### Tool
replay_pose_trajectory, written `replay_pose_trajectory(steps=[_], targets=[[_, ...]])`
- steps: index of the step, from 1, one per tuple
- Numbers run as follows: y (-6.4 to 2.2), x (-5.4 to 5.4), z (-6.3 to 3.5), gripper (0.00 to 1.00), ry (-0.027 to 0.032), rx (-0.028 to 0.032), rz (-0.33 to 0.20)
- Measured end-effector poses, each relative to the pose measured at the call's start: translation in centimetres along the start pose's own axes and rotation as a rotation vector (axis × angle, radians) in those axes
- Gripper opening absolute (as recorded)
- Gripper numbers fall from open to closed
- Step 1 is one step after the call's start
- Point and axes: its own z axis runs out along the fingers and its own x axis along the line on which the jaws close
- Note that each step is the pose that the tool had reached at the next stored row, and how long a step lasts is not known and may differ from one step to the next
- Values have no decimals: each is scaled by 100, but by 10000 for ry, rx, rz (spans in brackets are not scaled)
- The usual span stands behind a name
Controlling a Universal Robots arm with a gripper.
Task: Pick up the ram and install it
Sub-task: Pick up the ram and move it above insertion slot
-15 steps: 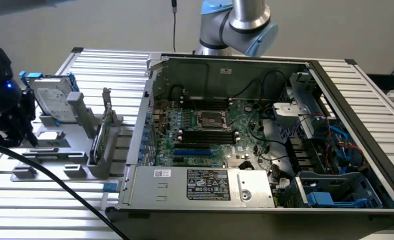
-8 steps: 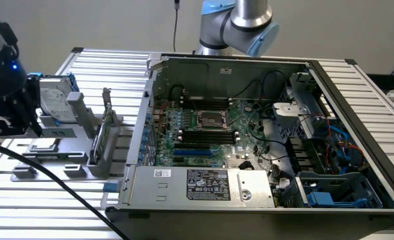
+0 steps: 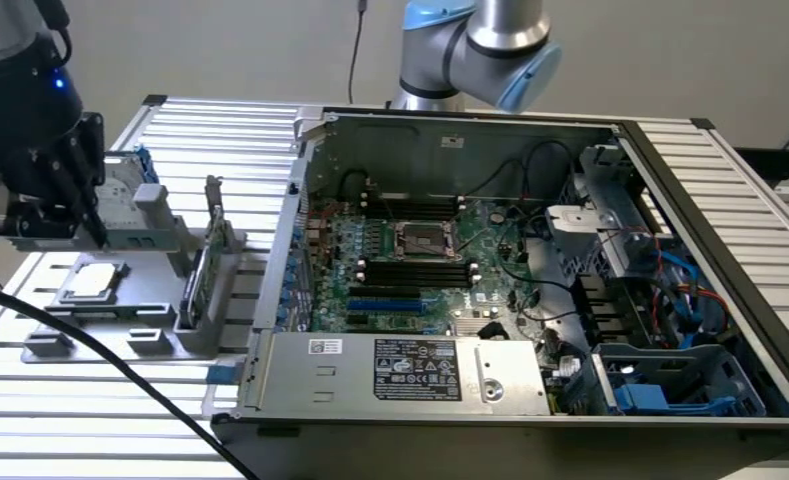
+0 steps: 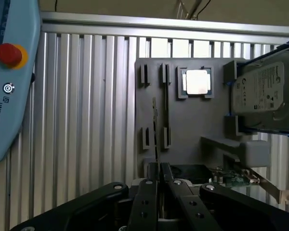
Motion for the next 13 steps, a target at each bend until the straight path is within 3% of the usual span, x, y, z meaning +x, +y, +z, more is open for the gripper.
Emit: replay_pose_trajectory(steps=[6,13], targets=[[-250,-10,-248,15,-1,-74,5],[-557,-12,-370,15,-1,-102,8]])
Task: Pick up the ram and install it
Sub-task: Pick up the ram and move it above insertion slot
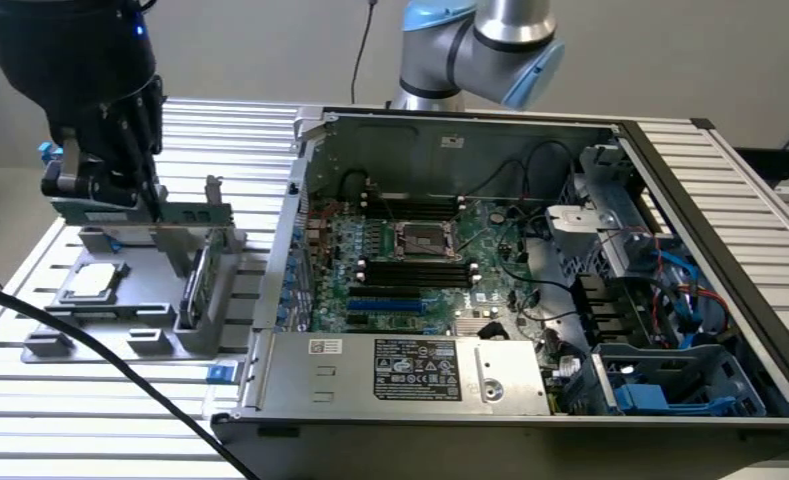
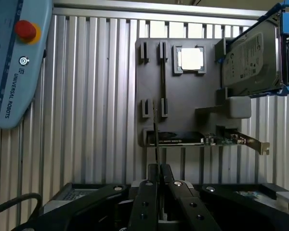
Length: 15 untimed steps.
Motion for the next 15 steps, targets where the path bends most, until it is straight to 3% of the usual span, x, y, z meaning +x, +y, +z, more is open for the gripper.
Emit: replay_pose_trajectory(steps=[15], targets=[[-675,2,-83,15,-1,-4,0]])
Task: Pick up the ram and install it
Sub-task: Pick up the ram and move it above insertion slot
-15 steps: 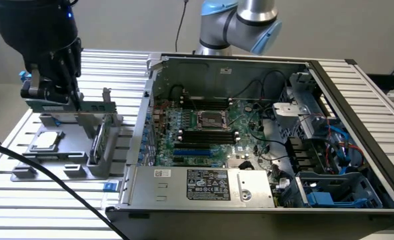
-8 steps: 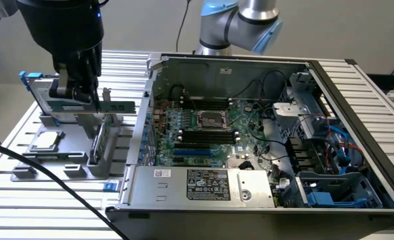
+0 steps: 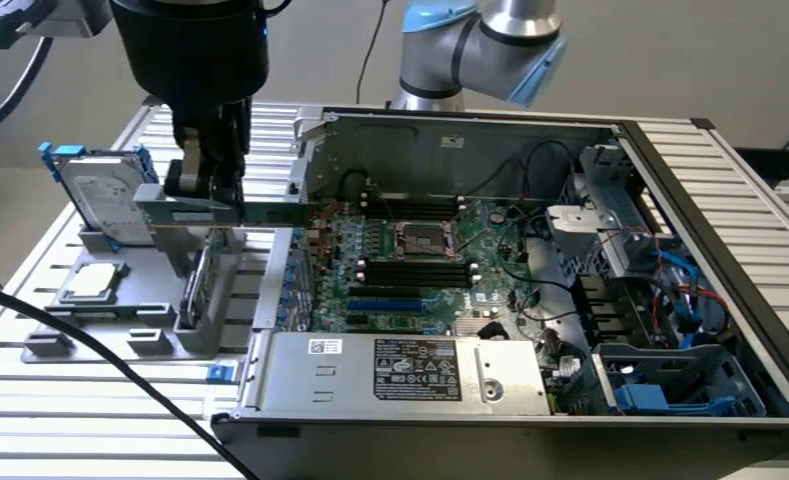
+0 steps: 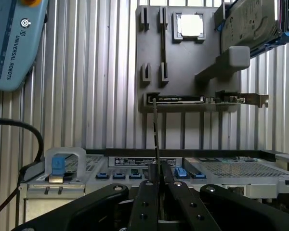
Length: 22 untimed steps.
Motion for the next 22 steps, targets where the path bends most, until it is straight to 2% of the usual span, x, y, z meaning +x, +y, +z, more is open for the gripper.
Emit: replay_pose_trajectory(steps=[12,22], targets=[[-545,-28,-57,15,1,-1,1],[-977,-159,-67,15,0,-2,0]])
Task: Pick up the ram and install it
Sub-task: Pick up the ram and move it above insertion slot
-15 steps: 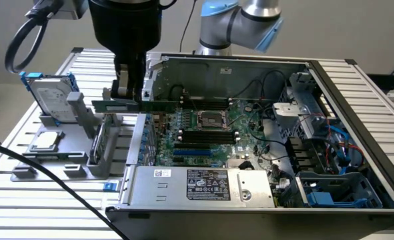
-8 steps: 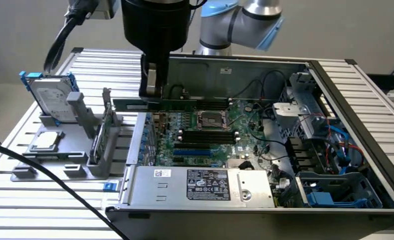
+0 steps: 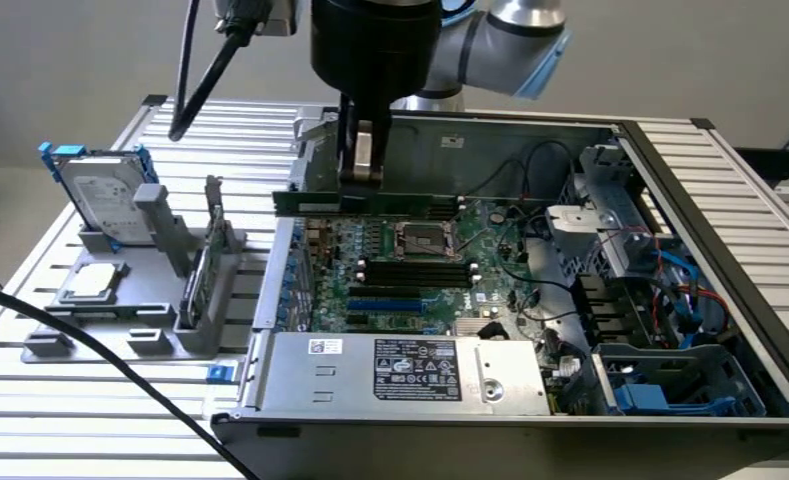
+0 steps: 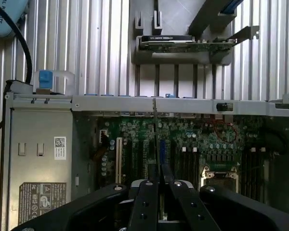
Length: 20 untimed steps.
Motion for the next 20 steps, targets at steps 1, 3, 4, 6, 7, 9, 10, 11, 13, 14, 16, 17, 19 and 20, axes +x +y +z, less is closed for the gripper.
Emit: replay_pose_trajectory(steps=[1,3,4,6,7,9,10,11,13,14,16,17,19,20], targets=[[-35,-20,9,15,-1,0,0],[-99,-74,34,15,0,-1,0],[-129,-102,48,15,-1,-1,-1],[-187,-153,78,15,0,-1,0],[-215,-169,94,15,0,-2,1],[-276,-184,124,15,-1,-1,17],[-307,-187,140,15,-4,0,31],[-339,-188,157,15,-8,2,56],[-390,-189,187,15,-14,5,127],[-413,-188,203,15,-19,7,167],[-456,-191,234,15,-24,8,233],[-474,-199,251,15,-26,9,247],[-506,-230,286,15,-27,8,254],[-523,-248,305,15,-28,8,256]])
